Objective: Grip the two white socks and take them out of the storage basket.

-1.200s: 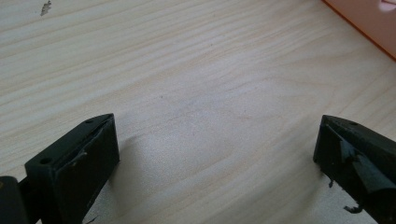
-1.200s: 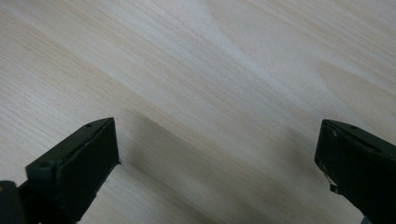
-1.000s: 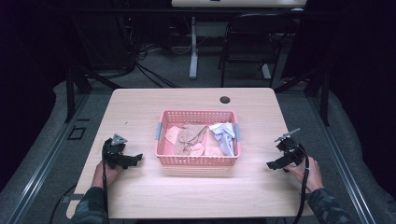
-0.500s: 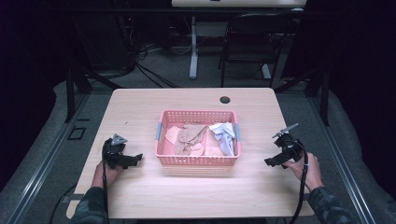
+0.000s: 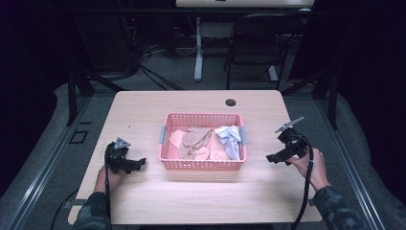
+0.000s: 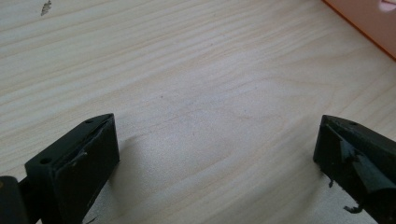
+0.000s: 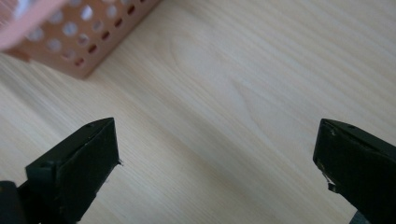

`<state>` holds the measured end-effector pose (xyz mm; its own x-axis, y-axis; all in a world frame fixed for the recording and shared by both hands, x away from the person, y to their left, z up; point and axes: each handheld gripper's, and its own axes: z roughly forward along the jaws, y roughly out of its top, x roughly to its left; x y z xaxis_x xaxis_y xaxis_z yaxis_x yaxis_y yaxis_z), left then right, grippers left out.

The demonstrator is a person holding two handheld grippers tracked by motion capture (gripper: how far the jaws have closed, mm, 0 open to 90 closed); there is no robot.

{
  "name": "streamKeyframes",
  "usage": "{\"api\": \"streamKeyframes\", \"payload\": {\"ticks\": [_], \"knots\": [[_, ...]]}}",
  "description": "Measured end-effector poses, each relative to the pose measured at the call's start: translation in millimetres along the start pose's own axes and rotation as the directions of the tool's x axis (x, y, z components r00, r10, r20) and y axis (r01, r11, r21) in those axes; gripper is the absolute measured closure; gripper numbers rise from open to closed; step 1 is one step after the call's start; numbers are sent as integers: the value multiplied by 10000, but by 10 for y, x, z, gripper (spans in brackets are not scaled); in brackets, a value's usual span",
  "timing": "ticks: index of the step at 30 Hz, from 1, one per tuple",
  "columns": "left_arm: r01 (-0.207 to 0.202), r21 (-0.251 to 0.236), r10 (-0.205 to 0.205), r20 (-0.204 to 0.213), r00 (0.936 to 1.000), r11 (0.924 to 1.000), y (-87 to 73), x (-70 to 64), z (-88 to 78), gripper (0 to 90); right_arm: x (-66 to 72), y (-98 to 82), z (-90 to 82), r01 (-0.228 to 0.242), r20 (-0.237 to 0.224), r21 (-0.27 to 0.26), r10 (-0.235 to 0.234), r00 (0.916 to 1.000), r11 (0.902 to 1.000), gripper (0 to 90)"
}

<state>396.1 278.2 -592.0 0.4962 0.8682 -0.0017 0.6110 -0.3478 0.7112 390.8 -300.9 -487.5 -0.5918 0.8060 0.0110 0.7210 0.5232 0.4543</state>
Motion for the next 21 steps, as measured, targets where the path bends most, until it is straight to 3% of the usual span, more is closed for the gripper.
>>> {"api": "streamKeyframes", "payload": {"ticks": [10, 14, 21], "knots": [[-13, 9, 13, -1, 10000, 10000, 0, 1, -1, 1, 187, 471, -252, 899, -5, -259, -899, 9959, 9956, 0], [-13, 13, 13, 1, 10000, 10000, 0, 1, -1, 1, 261, 593, -284, 1052, -17, -439, -1054, 9944, 9935, 0], [-16, 14, 16, 1, 10000, 10000, 0, 1, -1, 1, 408, 935, -233, 1540, -224, -246, -1546, 9877, 9878, 0]]}}
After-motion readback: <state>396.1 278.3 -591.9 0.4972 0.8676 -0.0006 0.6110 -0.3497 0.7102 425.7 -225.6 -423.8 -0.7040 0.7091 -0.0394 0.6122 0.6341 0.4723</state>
